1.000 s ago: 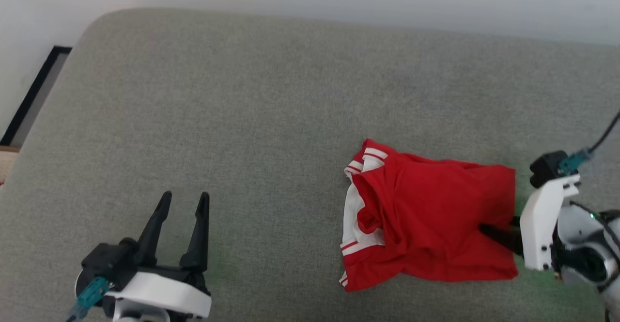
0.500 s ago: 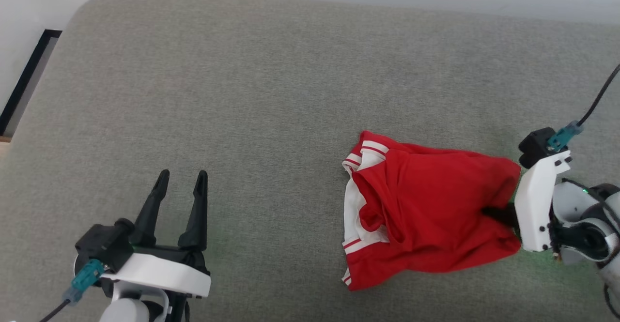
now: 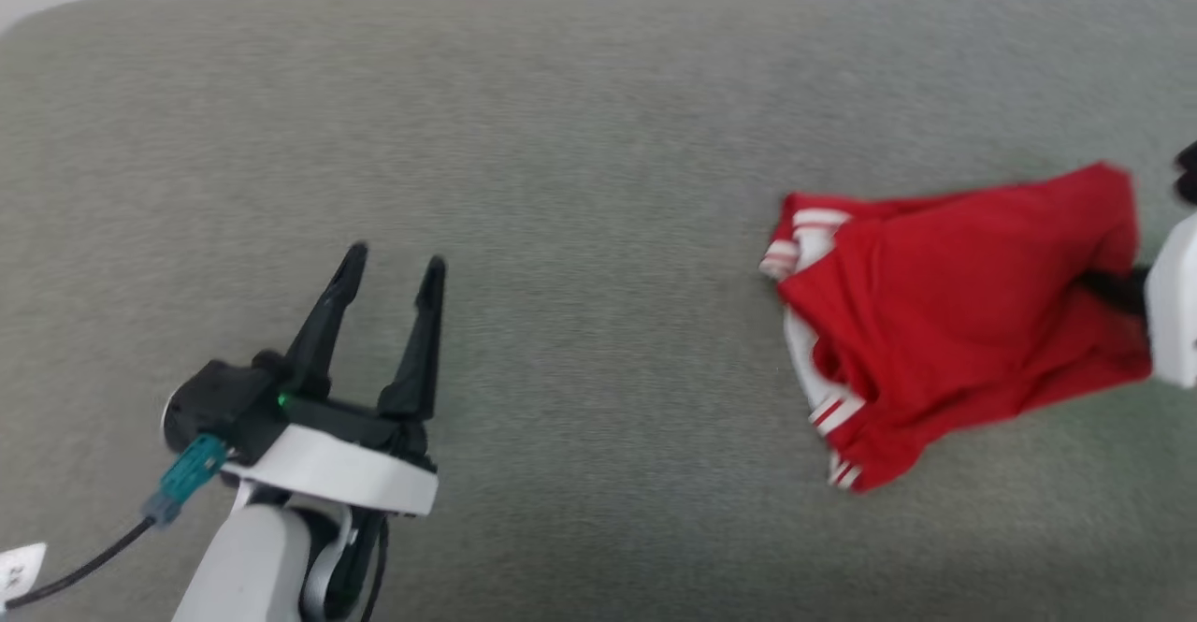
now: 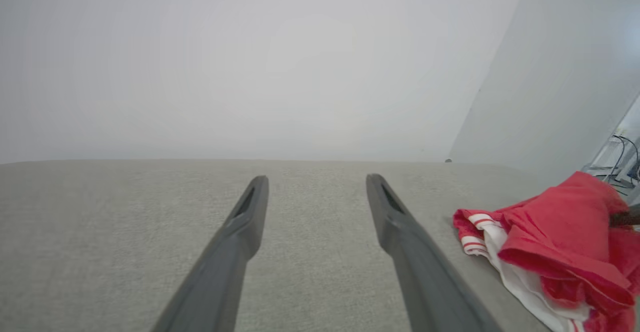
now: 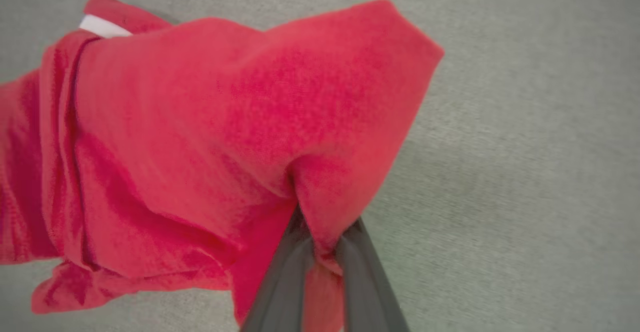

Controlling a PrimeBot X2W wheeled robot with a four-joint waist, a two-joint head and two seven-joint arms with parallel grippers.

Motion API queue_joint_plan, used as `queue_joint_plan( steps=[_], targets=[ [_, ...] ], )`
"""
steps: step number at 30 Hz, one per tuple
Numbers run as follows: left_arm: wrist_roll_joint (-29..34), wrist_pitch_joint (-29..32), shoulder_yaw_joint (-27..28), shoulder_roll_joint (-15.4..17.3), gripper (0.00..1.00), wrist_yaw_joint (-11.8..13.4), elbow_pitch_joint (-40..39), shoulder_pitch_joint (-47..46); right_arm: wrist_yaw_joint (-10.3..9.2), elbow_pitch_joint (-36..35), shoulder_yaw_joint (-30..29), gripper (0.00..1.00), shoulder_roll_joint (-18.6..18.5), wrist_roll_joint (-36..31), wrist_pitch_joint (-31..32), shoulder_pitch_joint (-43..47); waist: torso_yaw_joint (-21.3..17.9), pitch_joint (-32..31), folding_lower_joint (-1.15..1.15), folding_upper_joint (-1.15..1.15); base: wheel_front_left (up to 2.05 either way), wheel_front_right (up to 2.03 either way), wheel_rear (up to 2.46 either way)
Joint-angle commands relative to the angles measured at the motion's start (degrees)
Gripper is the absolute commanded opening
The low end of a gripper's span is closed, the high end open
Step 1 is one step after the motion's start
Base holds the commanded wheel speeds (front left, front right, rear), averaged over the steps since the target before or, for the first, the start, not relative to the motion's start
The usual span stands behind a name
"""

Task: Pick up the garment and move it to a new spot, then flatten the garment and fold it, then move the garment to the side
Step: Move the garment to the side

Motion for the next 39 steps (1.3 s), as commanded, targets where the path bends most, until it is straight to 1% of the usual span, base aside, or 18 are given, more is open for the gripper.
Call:
queue_joint_plan(
  steps=[1,3,9,17,21,27,32,35,39],
  targets=[
    [0.8,-0.3,-0.5,0.2,1.00,-0.2,-0.3,-1.2,-0.02,0.3,-0.5,0.00,-0.3,-0.3,-0.6,-0.9,-2.3,1.3,0.00,0.00,0.00,0.00,0.00],
    [1.2,-0.3,-2.3,0.6,1.00,-0.2,-0.8,-3.2,-0.02,1.2,-1.0,0.00,-1.3,-0.9,-1.8,-2.9,-5.1,2.4,0.00,0.00,0.00,0.00,0.00],
    [1.1,-0.3,-7.1,1.6,1.00,-0.2,-0.7,-7.6,-0.02,3.5,-0.9,0.00,-3.1,-2.4,-5.4,-6.4,-9.8,4.6,0.00,0.00,0.00,0.00,0.00],
    [0.8,-0.3,-14.4,2.2,1.00,-0.2,-0.3,-13.8,-0.02,8.7,0.6,0.00,-5.7,-5.8,-11.7,-12.3,-13.7,7.6,0.00,0.00,0.00,0.00,0.00],
    [0.6,-0.3,-17.5,2.0,1.00,-0.2,0.1,-16.6,-0.02,12.4,1.3,0.00,-6.9,-8.3,-15.1,-15.2,-14.4,9.1,0.00,0.00,0.00,0.00,0.00],
    [0.3,-0.3,-20.4,1.8,1.00,-0.1,0.7,-19.5,-0.02,18.1,3.5,0.00,-6.6,-13.4,-19.7,-18.7,-14.3,11.1,0.00,0.00,0.00,0.00,0.00],
    [0.0,-0.3,-21.7,1.9,1.00,-0.1,0.8,-20.9,-0.02,24.0,5.9,0.00,-5.4,-16.4,-23.5,-20.8,-13.4,12.2,0.00,0.00,0.00,0.00,0.00],
    [0.0,-0.3,-22.1,2.1,1.00,-0.1,0.8,-21.3,-0.02,27.5,7.1,0.00,-3.5,-17.9,-25.7,-21.5,-12.9,12.6,0.00,0.00,0.00,0.00,0.00],
    [-0.1,-0.3,-22.2,2.2,1.00,-0.1,1.0,-21.8,-0.02,31.0,8.1,0.00,-2.2,-18.0,-27.4,-22.3,-12.3,13.0,0.00,0.00,0.00,0.00,0.00]
  ],
)
